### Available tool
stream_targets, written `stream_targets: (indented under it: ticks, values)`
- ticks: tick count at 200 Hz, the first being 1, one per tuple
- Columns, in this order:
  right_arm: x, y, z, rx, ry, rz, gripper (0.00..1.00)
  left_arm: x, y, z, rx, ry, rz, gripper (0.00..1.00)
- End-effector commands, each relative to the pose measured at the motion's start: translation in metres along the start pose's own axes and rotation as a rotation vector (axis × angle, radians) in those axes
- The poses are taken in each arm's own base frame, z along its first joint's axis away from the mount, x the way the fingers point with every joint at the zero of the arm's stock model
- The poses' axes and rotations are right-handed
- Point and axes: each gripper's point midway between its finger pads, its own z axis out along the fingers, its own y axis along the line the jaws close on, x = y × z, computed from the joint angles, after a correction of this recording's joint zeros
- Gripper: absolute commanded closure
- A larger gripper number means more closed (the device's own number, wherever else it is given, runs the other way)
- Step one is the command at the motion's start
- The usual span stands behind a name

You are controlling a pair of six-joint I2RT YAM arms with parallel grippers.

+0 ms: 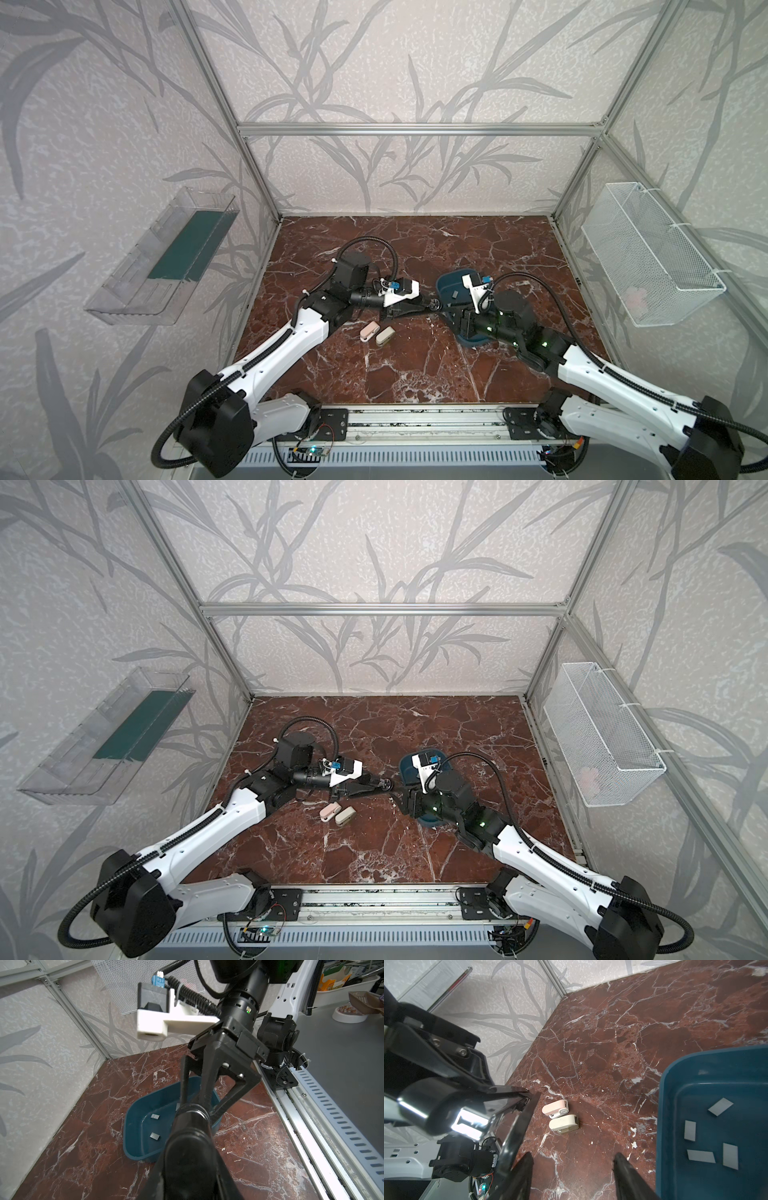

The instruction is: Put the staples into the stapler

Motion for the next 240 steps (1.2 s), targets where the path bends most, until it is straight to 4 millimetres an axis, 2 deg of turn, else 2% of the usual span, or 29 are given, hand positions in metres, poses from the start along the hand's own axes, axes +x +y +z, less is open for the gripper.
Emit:
stream_targets:
  ticks: [1, 21, 35, 65, 89, 135, 164, 191, 212, 240]
  values:
    - [-0.017, 0.018, -0.013, -0.064, -0.087, -0.040, 0.38, -0.010, 0.017, -0.004, -0.066, 0.022, 0.093, 1.00]
    - [-0.020, 0.021, -0.021, -0.078, -0.117, -0.051, 0.38, 0.002, 0.025, -0.005, -0.097, 0.081, 0.098, 1.00]
    - [-0.022, 0.022, -0.025, -0.087, -0.133, -0.054, 0.37, 0.005, 0.023, -0.004, -0.083, 0.094, 0.092, 1.00]
    - [-0.023, 0.024, -0.023, -0.087, -0.116, -0.055, 0.37, -0.007, 0.004, 0.003, -0.003, 0.035, 0.112, 1.00]
    - [-0.022, 0.019, -0.014, -0.049, -0.085, -0.045, 0.40, -0.017, -0.010, 0.007, 0.039, 0.003, 0.134, 1.00]
    - [-0.013, 0.010, 0.002, -0.014, -0.031, -0.019, 0.43, -0.034, -0.019, 0.004, 0.072, -0.064, 0.132, 1.00]
    - [-0.003, 0.002, 0.011, 0.002, -0.003, 0.004, 0.47, -0.054, -0.013, -0.006, 0.034, -0.142, 0.112, 1.00]
    - [0.012, -0.003, 0.022, 0.000, 0.019, 0.018, 0.50, -0.080, 0.000, -0.026, -0.011, -0.252, 0.079, 1.00]
    - [0.020, -0.002, 0.029, 0.014, 0.038, 0.001, 0.52, -0.089, 0.010, -0.038, -0.049, -0.293, 0.062, 1.00]
    - [0.027, 0.001, 0.035, 0.017, 0.055, -0.014, 0.53, -0.097, 0.005, -0.042, -0.013, -0.331, 0.062, 1.00]
